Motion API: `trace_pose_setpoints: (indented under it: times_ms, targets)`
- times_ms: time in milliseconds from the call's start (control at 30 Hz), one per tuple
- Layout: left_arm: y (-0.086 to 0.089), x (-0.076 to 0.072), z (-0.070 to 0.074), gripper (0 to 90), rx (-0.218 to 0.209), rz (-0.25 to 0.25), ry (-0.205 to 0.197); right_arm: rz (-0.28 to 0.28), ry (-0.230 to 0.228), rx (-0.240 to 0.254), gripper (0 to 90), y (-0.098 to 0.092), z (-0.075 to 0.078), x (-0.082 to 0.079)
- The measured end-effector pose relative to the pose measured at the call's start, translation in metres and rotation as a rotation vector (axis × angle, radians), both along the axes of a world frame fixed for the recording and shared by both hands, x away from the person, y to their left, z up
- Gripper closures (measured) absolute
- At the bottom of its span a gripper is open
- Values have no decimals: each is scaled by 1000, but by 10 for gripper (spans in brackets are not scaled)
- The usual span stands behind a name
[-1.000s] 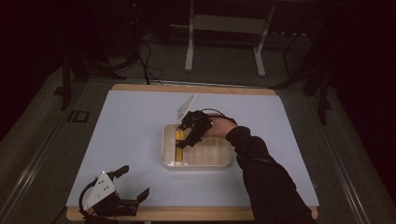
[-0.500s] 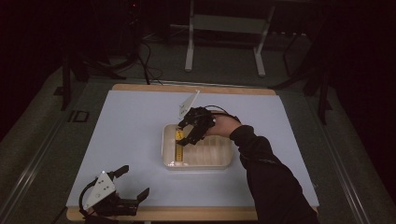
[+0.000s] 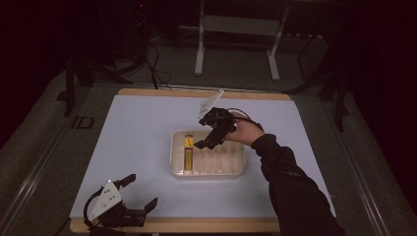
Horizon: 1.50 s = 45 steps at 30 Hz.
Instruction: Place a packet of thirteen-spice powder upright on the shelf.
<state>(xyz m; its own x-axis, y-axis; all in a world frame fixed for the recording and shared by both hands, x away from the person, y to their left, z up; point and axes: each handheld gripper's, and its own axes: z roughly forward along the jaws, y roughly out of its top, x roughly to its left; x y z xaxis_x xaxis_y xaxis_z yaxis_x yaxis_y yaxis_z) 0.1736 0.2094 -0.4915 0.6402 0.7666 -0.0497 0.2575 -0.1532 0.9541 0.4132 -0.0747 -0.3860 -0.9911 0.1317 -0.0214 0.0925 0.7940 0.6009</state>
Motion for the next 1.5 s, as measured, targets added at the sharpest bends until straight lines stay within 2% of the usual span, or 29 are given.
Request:
trace_pose_setpoints:
  times_ms: [100, 333, 400, 533, 633, 800, 1000, 1033, 1067, 1133, 1233, 1333, 1400, 1500]
  targets:
    - [0, 0, 0, 1, 0, -1, 2, -55, -17, 18, 114, -7, 1, 1]
    - [0, 0, 0, 1, 0, -2, 3, -159, -6, 88, 115, -26, -1, 5]
    - [0, 0, 0, 1, 1, -2, 2, -194, -8, 111, 114, -32, -3, 4]
    - [-1, 1, 0, 1, 0, -5, 1, -255, 16, 130, 114, -41, -10, 5]
    - [-1, 1, 0, 1, 2, -6, 1, -302, 7, 142, 114, -47, -15, 4]
    - [-1, 1, 0, 1, 1, -4, 3, -354, 16, 171, 115, -55, -21, 1]
    - [0, 0, 0, 1, -2, -3, 2, -434, -40, 175, 122, -68, -26, -4]
    - [0, 0, 0, 1, -1, -4, 3, -461, -49, 190, 134, -71, -27, -6]
    - [0, 0, 0, 1, -1, -4, 4, -469, -47, 198, 133, -73, -27, -7]
    - [0, 0, 0, 1, 0, -5, 4, -488, -79, 214, 133, -78, -27, -10]
    - [0, 0, 0, 1, 1, -5, 4, -507, -101, 249, 132, -87, -28, -14]
    - [-1, 1, 0, 1, 1, -5, 3, -524, -102, 263, 133, -94, -28, -18]
    - [-1, 1, 0, 1, 2, -6, 3, -521, -82, 262, 132, -98, -31, -21]
    - [-1, 0, 0, 1, 3, -7, 2, -545, -101, 257, 133, -102, -35, -28]
